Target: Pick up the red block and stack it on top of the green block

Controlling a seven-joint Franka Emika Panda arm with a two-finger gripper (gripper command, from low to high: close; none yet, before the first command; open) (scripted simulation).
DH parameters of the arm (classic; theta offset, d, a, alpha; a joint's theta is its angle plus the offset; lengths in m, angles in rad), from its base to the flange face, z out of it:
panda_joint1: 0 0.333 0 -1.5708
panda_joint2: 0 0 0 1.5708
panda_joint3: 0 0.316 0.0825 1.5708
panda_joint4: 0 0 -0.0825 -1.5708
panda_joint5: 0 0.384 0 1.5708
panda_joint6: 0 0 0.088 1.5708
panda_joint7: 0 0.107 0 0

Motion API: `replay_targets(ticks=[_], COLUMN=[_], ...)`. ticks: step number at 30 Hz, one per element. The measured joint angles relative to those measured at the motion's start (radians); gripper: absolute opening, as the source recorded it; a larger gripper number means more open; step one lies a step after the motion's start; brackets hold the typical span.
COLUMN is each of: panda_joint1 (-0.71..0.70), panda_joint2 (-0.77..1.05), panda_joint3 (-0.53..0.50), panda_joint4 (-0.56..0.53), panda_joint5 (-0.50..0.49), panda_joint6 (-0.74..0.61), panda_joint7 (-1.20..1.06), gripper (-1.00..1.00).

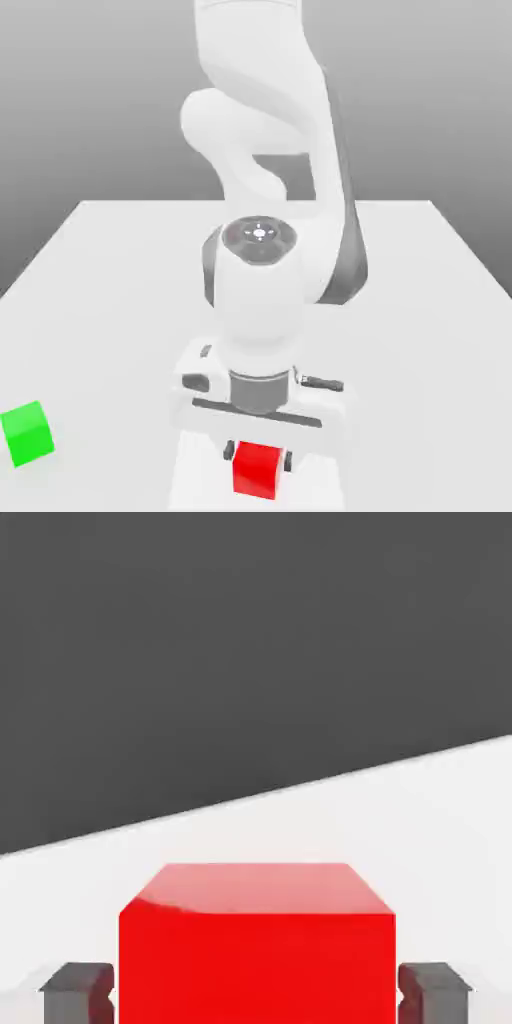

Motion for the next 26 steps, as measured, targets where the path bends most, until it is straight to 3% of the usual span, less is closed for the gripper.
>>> replay_targets(ticks=[3, 8, 18, 22, 23, 26], panda_joint1=[0.000, -0.021, -0.253, -0.334, -0.343, -0.343], panda_joint2=[0.008, -0.145, -0.180, -0.049, -0.025, -0.025], panda_joint3=[-0.001, 0.024, -0.247, -0.276, -0.270, -0.270], panda_joint4=[0.001, -0.022, 0.062, 0.104, 0.106, 0.106], panda_joint5=[-0.002, 0.036, 0.136, 0.221, 0.233, 0.233], panda_joint6=[0.006, -0.123, -0.245, -0.161, -0.140, -0.140], panda_joint7=[0.002, -0.025, 0.203, 0.215, 0.209, 0.209], gripper=[-1.00, -1.00, -1.00, -1.00, 1.00, 1.00])
